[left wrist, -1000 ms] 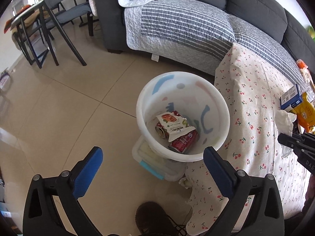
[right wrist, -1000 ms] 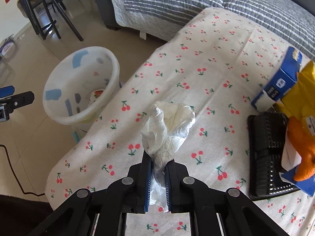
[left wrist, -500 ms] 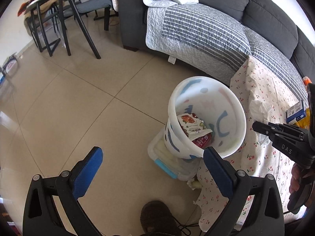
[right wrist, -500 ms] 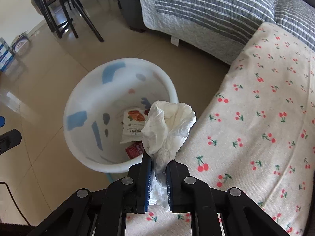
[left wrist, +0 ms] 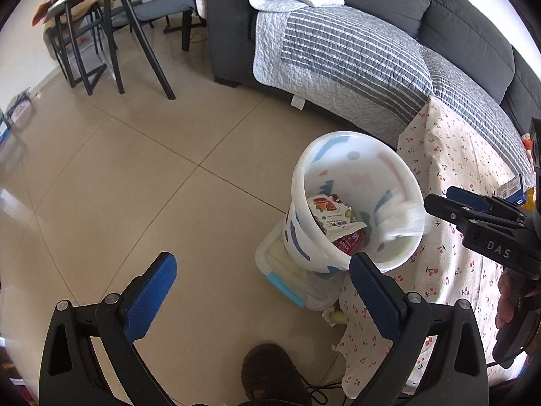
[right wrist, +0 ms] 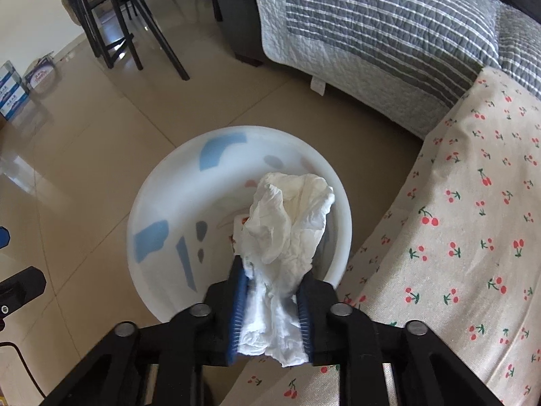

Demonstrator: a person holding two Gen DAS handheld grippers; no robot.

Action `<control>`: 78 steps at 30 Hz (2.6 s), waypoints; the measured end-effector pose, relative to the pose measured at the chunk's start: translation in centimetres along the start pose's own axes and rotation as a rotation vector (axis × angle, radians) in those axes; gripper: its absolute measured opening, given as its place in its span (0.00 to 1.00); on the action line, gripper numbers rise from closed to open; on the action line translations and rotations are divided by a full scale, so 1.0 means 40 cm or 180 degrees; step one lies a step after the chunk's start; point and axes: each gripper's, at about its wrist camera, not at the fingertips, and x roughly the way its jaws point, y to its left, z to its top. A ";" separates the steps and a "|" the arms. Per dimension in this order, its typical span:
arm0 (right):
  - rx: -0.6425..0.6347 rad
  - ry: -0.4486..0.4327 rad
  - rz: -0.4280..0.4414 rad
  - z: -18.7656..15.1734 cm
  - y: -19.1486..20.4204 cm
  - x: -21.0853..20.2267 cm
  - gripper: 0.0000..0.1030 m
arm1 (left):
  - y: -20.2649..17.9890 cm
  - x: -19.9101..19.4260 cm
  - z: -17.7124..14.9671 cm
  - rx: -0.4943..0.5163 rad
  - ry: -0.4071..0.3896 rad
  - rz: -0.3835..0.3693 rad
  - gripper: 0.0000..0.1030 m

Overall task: Collect trash
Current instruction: 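Carry the crumpled tissue to the white bin and release it with the right gripper, then grasp the blue box beside the black tray with the left gripper, then grasp the yellow sponge with right gripper while left lifts the blue box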

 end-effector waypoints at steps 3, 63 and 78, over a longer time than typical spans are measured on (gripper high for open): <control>-0.0001 -0.0053 -0.0011 0.002 -0.003 -0.015 0.57 | 0.000 0.000 0.000 -0.0001 0.0000 -0.0004 1.00; 0.1878 -0.0590 -0.1293 -0.608 -0.933 -0.723 0.87 | -1.053 0.062 0.058 0.1317 -0.0331 -0.1101 0.49; 0.2964 -0.0544 -0.1592 -0.769 -1.266 -0.832 0.91 | -0.998 0.005 0.094 0.1264 -0.0383 -0.1195 0.24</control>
